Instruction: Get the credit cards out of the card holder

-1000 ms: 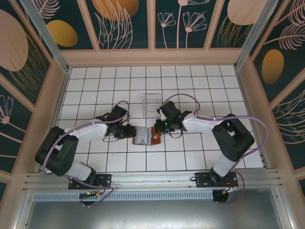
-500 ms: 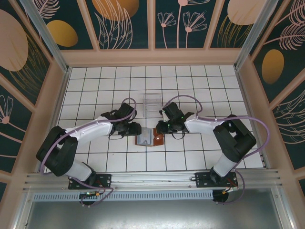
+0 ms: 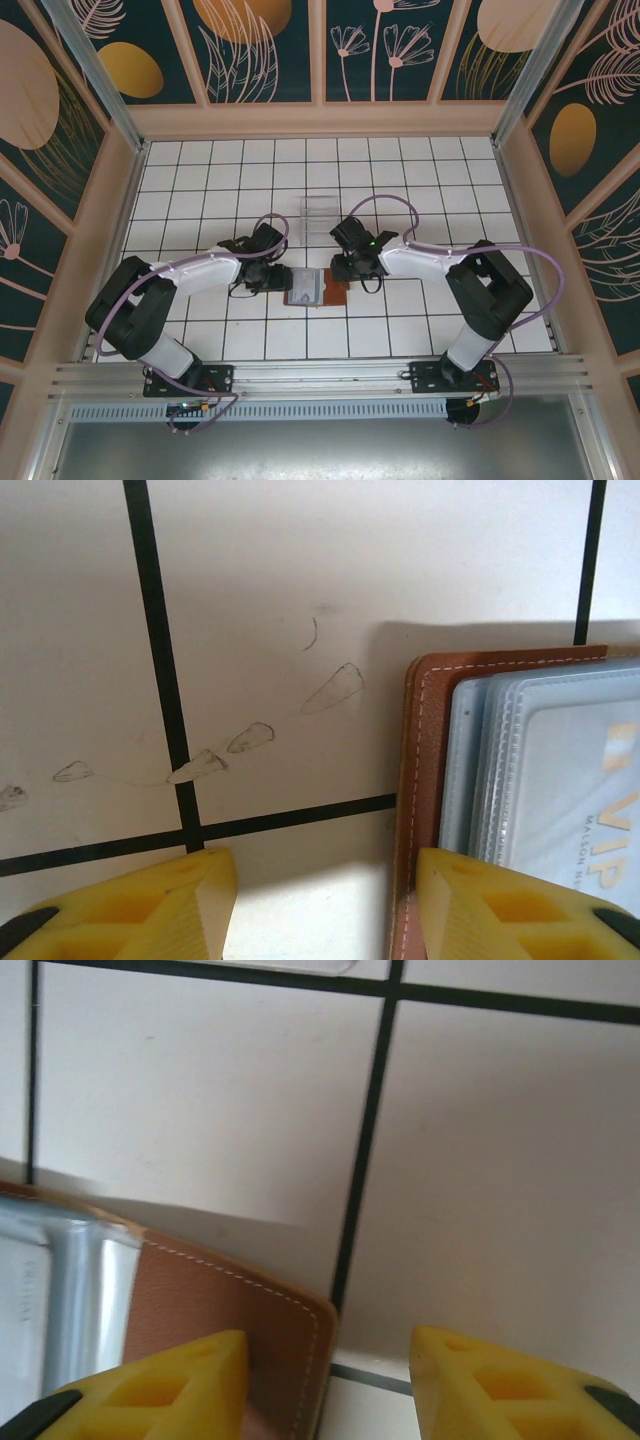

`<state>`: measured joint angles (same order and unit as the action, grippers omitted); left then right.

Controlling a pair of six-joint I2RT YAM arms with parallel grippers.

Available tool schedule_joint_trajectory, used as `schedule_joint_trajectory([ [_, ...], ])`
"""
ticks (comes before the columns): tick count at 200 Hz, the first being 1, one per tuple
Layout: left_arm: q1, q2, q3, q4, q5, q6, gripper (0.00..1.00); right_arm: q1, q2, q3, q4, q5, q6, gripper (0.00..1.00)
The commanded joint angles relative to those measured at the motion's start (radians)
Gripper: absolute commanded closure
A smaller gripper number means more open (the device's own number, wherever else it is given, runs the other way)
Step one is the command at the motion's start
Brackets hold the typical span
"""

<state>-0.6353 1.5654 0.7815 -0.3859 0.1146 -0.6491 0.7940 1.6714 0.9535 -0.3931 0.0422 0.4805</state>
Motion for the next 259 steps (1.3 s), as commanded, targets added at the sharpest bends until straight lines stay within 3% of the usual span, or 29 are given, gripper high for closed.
schedule_joint_trajectory([
  [1,-0.006,0.015,-0.044,0.024,-0.004,0.022,0.49,0.020,0.047,0.053,-0.149,0.186,0.015,0.53],
  [84,-0.007,0.055,-0.047,0.056,0.038,0.013,0.58,0.075,0.155,0.065,-0.156,0.341,0.058,0.53],
  [165,-0.006,-0.040,-0.048,0.130,-0.012,-0.001,0.63,0.075,0.041,0.041,-0.131,0.357,0.162,0.51],
  [214,-0.006,-0.065,0.003,0.147,-0.001,-0.018,0.60,0.084,-0.031,0.035,-0.051,0.370,0.149,0.51],
  [259,-0.006,-0.053,0.089,0.087,-0.009,0.017,0.61,0.088,-0.084,0.131,-0.137,0.344,0.133,0.50],
])
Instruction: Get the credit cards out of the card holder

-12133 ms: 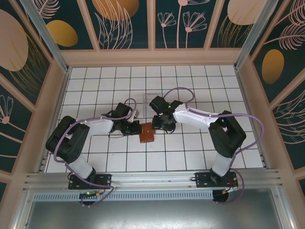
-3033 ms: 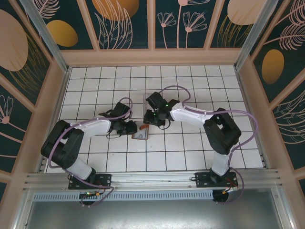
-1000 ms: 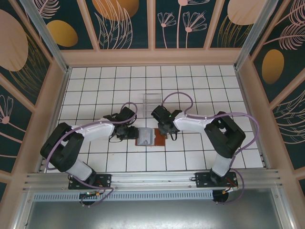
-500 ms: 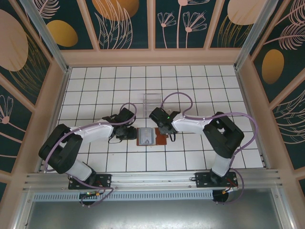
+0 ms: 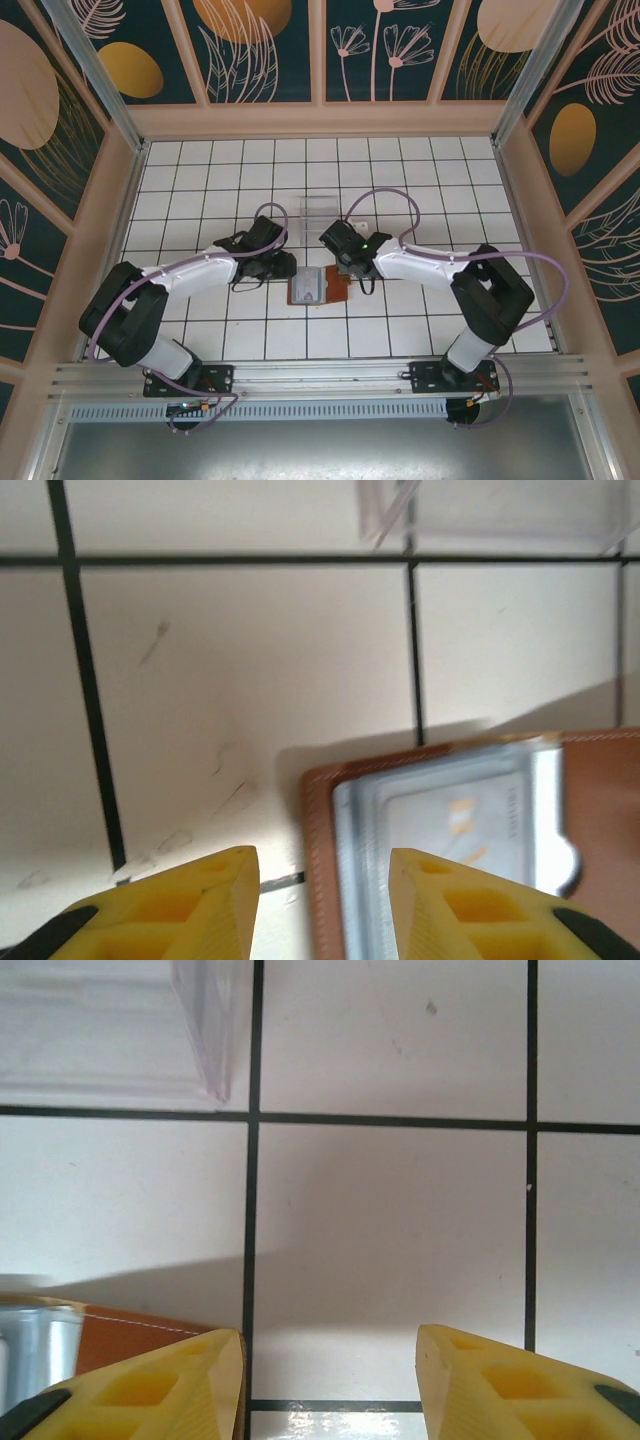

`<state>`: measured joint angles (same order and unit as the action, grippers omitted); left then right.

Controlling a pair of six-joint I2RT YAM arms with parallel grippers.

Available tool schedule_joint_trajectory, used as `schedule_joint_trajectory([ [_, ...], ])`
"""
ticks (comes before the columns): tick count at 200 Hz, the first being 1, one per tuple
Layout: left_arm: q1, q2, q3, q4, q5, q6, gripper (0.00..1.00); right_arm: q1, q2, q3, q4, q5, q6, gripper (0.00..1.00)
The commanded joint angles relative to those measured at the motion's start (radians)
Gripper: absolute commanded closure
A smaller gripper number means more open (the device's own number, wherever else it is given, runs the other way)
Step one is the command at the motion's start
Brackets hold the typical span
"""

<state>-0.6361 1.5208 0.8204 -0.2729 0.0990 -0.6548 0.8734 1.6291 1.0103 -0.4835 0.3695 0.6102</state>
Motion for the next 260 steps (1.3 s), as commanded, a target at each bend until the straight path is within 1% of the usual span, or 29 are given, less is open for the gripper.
schedule_joint_trajectory([
  [1,-0.005,-0.007,0.051,-0.026,0.009,0.024,0.60,0.008,-0.042,0.079,-0.048,0.015,0.003,0.50],
  [28,-0.005,0.018,0.034,0.032,0.107,0.029,0.65,0.020,-0.064,0.148,-0.062,-0.066,0.009,0.51],
  [42,-0.005,0.032,0.020,0.046,0.138,0.024,0.68,0.021,-0.078,0.166,-0.033,-0.161,0.024,0.52],
  [57,-0.005,0.040,0.009,0.042,0.138,0.018,0.71,0.020,-0.083,0.167,0.020,-0.298,0.057,0.53],
  [66,-0.005,0.039,0.000,0.040,0.131,0.016,0.73,0.021,-0.078,0.161,0.049,-0.350,0.098,0.55],
  [76,-0.005,0.038,-0.009,0.037,0.127,0.012,0.73,0.021,-0.070,0.150,0.086,-0.438,0.149,0.56],
  [91,-0.005,0.035,-0.026,0.036,0.130,0.005,0.75,0.021,-0.055,0.114,0.130,-0.513,0.224,0.58],
  [109,-0.005,0.028,-0.046,0.035,0.130,-0.006,0.75,0.019,-0.036,0.068,0.164,-0.564,0.274,0.59],
  [129,-0.005,0.015,-0.059,0.032,0.130,-0.012,0.75,0.014,-0.012,0.041,0.136,-0.553,0.277,0.60],
  [154,-0.005,0.003,-0.053,0.019,0.148,-0.011,0.75,0.004,0.020,0.042,0.056,-0.498,0.239,0.61],
  [179,-0.005,-0.004,-0.037,-0.001,0.165,-0.008,0.74,-0.005,0.032,0.032,0.005,-0.430,0.205,0.67],
  [227,-0.005,0.014,0.002,-0.010,0.227,-0.016,0.76,-0.023,0.033,-0.071,0.142,-0.442,0.158,0.82],
  [260,-0.025,0.056,0.023,-0.023,0.218,-0.014,0.73,-0.025,0.043,-0.126,0.217,-0.433,0.137,0.89],
])
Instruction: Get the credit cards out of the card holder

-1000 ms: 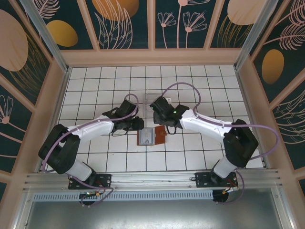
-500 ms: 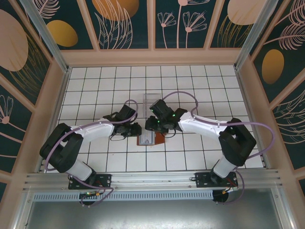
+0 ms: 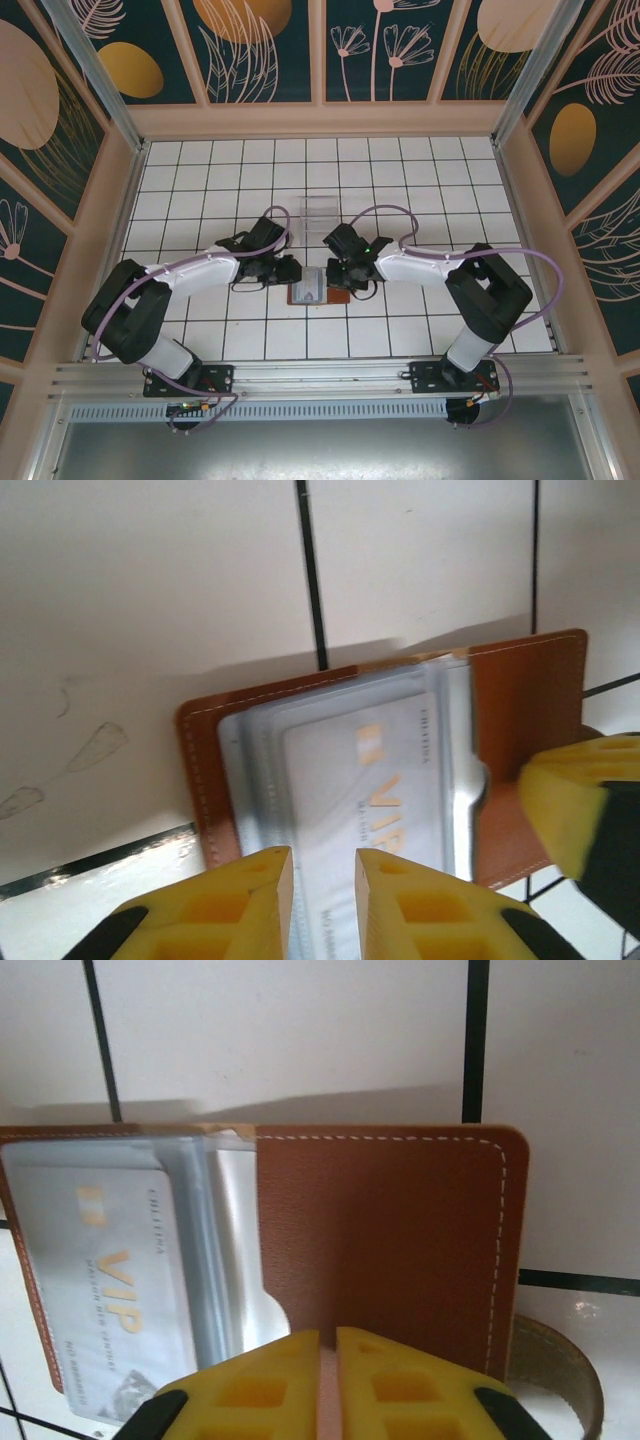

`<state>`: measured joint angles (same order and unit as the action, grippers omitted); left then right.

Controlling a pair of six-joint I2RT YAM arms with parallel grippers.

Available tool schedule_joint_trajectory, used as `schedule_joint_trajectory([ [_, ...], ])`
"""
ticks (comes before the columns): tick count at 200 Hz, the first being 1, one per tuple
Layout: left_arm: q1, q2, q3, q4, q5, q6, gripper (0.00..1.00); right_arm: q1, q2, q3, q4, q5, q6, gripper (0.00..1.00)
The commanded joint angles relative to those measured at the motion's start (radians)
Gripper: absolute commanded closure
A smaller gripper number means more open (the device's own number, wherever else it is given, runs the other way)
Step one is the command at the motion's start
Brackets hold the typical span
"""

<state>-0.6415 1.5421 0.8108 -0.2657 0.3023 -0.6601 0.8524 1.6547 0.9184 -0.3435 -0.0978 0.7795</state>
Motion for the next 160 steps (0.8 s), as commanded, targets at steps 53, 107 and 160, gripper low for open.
schedule_joint_trajectory([
  [53,-0.063,0.137,0.065,-0.148,-0.175,0.037,0.73,-0.004,0.020,-0.096,0.121,0.077,-0.095,0.92],
  [107,-0.063,0.135,0.020,-0.103,-0.162,0.021,0.76,-0.004,-0.021,-0.107,0.140,0.050,-0.090,0.89],
  [160,-0.064,0.130,-0.004,-0.070,-0.147,-0.001,0.78,-0.031,-0.081,-0.108,0.240,-0.103,-0.026,0.81],
])
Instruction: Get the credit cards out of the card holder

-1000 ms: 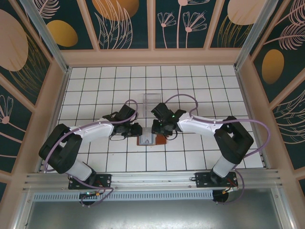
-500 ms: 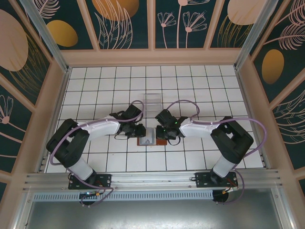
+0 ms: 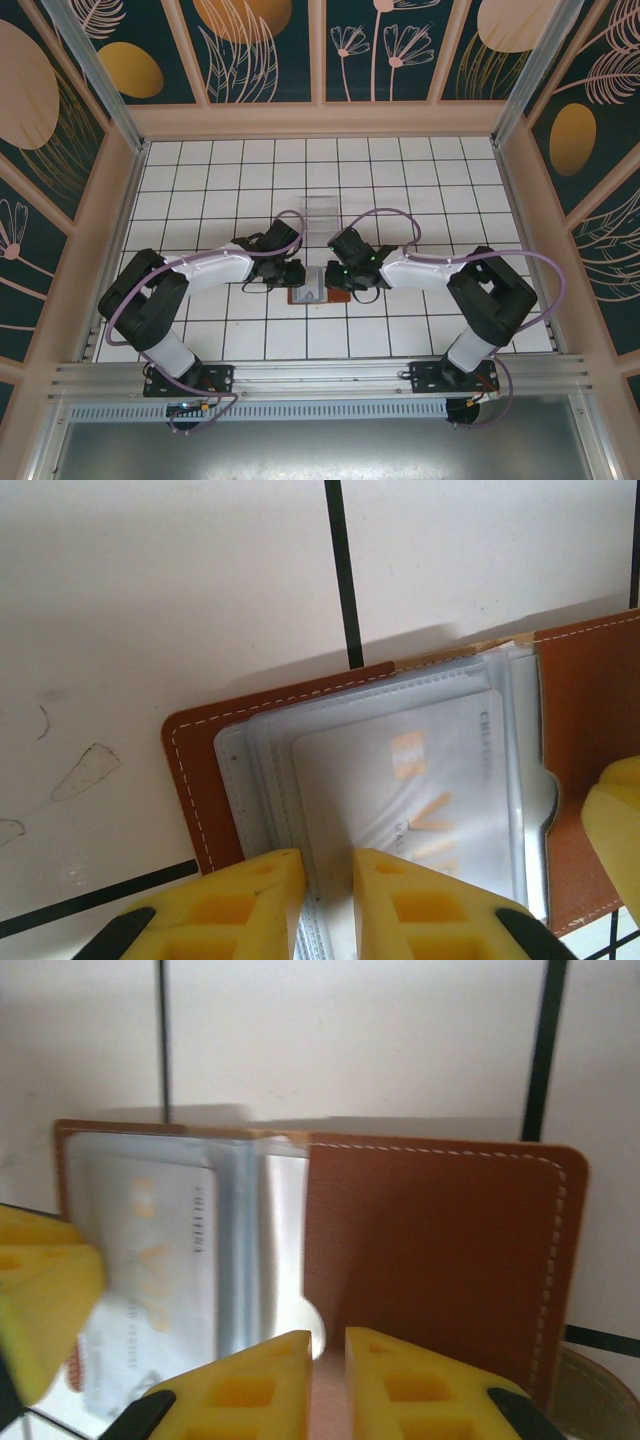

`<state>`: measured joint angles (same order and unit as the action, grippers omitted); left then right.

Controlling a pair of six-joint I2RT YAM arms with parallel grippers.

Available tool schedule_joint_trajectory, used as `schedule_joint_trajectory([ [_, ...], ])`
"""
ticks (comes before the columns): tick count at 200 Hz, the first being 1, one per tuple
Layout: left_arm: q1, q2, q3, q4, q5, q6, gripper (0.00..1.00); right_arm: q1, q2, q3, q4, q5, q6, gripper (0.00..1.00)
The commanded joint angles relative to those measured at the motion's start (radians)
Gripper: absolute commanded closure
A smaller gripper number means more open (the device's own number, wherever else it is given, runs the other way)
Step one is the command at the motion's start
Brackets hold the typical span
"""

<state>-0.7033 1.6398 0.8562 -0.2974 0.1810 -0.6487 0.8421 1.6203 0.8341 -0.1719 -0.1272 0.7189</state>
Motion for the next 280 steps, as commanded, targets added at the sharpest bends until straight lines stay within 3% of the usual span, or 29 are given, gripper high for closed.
schedule_joint_trajectory([
  [1,-0.002,0.032,-0.049,-0.039,-0.026,-0.012,0.78,-0.022,-0.048,-0.025,0.071,-0.078,0.035,0.81],
  [51,-0.001,0.026,-0.062,-0.027,-0.023,-0.016,0.79,-0.077,-0.035,-0.085,0.246,-0.260,0.078,0.79],
  [103,-0.002,0.037,-0.065,-0.027,-0.021,-0.017,0.79,-0.112,0.026,-0.131,0.368,-0.369,0.085,0.78],
  [280,-0.002,0.017,-0.052,-0.032,-0.023,-0.025,0.79,-0.110,0.086,-0.105,0.391,-0.398,0.081,0.75],
])
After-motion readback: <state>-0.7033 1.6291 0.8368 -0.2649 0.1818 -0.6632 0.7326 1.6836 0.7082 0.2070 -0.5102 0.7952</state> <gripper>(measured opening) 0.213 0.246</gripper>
